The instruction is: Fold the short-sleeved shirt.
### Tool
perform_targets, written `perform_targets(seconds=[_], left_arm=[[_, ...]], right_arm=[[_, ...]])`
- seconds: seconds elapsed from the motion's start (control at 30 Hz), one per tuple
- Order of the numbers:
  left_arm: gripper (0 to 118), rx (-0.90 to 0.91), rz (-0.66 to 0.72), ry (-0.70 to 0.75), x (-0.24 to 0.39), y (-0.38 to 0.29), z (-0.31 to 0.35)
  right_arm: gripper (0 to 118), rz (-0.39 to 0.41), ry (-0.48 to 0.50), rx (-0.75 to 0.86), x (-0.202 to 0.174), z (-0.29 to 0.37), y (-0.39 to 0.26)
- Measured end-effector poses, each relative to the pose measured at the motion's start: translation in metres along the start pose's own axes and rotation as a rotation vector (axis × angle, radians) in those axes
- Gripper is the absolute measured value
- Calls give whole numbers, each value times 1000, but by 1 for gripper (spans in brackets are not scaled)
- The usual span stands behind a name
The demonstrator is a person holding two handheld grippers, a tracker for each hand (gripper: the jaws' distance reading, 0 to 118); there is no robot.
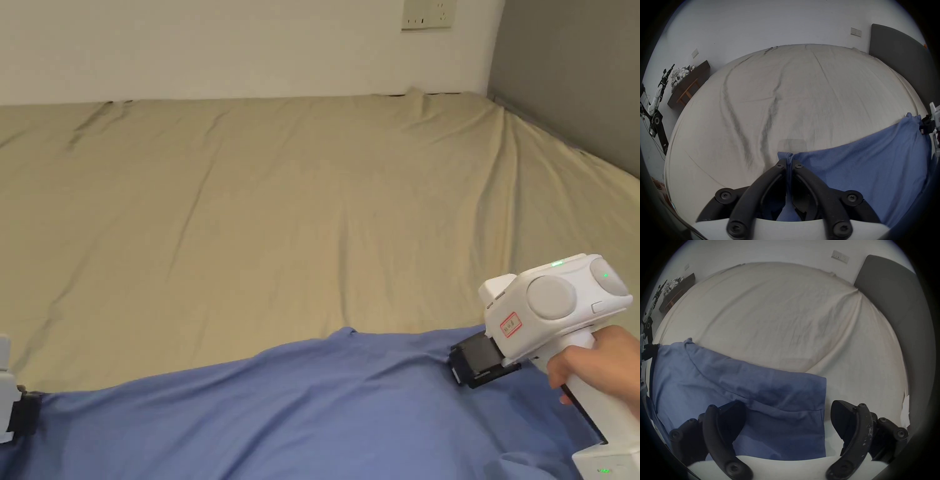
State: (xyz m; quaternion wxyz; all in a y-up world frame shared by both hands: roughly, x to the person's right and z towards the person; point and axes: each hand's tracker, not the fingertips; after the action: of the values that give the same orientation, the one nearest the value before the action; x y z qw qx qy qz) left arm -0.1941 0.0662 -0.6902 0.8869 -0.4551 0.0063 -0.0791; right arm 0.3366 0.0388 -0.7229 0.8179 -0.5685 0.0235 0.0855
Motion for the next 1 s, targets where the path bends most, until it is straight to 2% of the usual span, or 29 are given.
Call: perform_targets(seconds=[0.07, 0.13, 0.17, 0.2, 0.23, 0.33, 0.37, 0.43, 0.5, 0.53, 0.57, 0.63, 0.73, 0.87, 1.0], left_arm=[[3, -8, 11, -2, -2, 0, -3], [3, -8, 11, 2, 0, -1, -2], [3, -5, 11, 5, 0, 0, -1], [3, 5, 7, 4, 0, 0, 2], [3, 33, 15, 7, 0, 1, 6], [3, 103, 79, -1, -6, 9, 16], [3, 133, 104, -9, -9, 11, 20], [3, 185, 166, -34, -16, 19, 26], [3, 187, 137, -10, -18, 29, 31], [3, 169, 93, 24, -16, 34, 33], [3, 172, 60, 67, -13, 35, 39], [3, 215, 43, 59, -9, 30, 54], [3, 245, 94, 58, -11, 15, 84], [3, 323, 206, 91, 1, -38, 141], [3, 331, 185, 153, 19, -99, 187]], right_arm=[[94, -82, 42, -3, 9, 5, -1], [81, -80, 91, 53, 10, 21, -7], [64, -64, 72, 79, 6, 32, -11], [27, -46, 97, 93, 3, 41, -13], [10, -31, 149, 111, 0, 46, -14], [10, -1, 56, 201, -3, 63, -9], [10, -26, 62, 242, -1, 68, -8], [10, -147, 120, 341, 11, 82, -4], [9, -197, 124, 422, 15, 95, 0], [9, -193, 95, 448, 14, 100, 1], [9, -156, 62, 443, 11, 107, 0], [9, -120, 66, 439, 7, 117, -8], [9, -126, 48, 491, -1, 135, -40], [9, -227, 70, 579, -13, 151, -105], [9, -250, 37, 610, -31, 161, -178]])
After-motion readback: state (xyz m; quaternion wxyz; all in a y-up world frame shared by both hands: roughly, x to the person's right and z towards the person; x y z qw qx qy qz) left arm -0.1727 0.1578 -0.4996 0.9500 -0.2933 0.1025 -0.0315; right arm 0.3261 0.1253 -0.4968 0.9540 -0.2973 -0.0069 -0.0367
